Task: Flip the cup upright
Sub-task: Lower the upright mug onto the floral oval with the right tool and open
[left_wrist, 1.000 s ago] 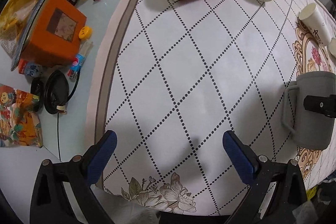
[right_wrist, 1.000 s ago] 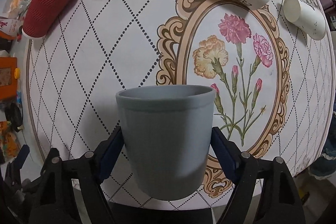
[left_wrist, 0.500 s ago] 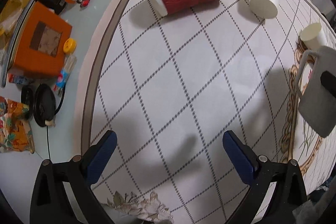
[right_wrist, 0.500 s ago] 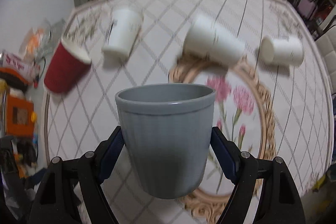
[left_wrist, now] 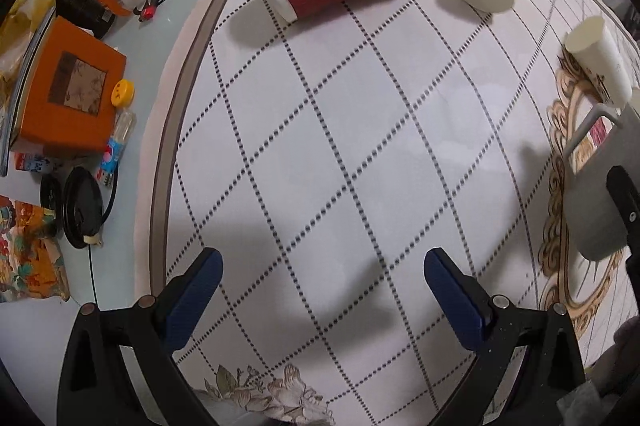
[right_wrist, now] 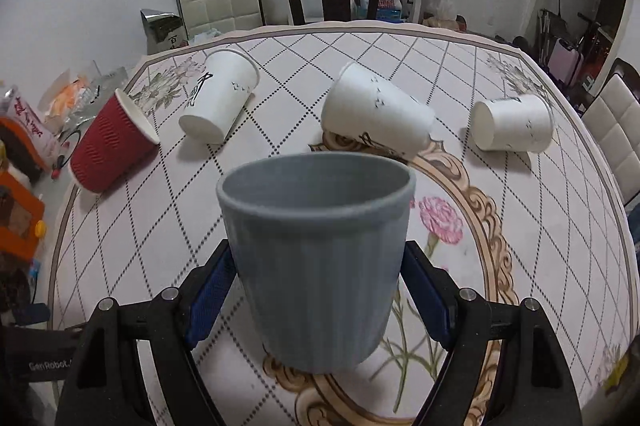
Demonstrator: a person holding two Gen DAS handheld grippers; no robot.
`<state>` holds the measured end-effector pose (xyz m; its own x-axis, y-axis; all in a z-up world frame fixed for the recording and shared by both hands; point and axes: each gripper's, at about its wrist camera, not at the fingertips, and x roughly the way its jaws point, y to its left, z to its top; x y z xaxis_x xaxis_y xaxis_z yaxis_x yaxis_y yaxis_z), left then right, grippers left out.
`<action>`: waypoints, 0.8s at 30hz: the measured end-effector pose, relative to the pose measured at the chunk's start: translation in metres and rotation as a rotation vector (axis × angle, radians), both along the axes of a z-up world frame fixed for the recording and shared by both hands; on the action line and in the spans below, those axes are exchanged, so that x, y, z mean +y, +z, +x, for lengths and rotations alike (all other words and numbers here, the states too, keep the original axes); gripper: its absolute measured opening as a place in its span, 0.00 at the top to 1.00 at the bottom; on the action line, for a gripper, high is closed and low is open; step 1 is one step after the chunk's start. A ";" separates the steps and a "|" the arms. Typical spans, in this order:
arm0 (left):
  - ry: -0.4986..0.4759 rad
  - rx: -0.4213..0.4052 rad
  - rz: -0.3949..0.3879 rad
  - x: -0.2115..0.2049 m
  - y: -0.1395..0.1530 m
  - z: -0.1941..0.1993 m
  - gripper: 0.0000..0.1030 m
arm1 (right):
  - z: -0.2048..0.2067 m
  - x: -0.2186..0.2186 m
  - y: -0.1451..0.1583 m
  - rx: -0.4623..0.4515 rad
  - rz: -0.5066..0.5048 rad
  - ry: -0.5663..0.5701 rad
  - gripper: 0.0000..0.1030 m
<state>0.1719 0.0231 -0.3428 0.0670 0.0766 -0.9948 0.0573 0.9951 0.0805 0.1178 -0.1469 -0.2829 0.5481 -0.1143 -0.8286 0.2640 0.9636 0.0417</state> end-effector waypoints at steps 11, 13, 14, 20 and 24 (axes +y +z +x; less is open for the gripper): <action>-0.064 -0.058 -0.005 -0.012 0.026 -0.047 0.00 | -0.042 0.007 -0.007 0.079 0.002 0.001 0.17; -0.067 -0.072 -0.011 -0.015 0.036 -0.053 0.00 | -0.051 0.006 -0.004 0.084 -0.002 0.001 0.16; -0.068 -0.080 -0.014 -0.007 0.044 -0.056 0.00 | -0.056 0.005 -0.001 0.083 -0.002 0.000 0.16; -0.069 -0.158 -0.022 -0.014 0.089 -0.097 0.00 | -0.095 -0.009 0.036 0.046 -0.035 -0.013 0.09; -0.049 -0.221 -0.028 -0.024 0.128 -0.127 0.00 | -0.122 -0.023 0.070 0.039 -0.074 -0.032 0.02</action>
<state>0.0451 -0.0011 -0.2144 0.2865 0.0400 -0.9572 0.0895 0.9936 0.0684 -0.0046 -0.1694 -0.2131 0.5104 -0.1926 -0.8381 0.2947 0.9548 -0.0400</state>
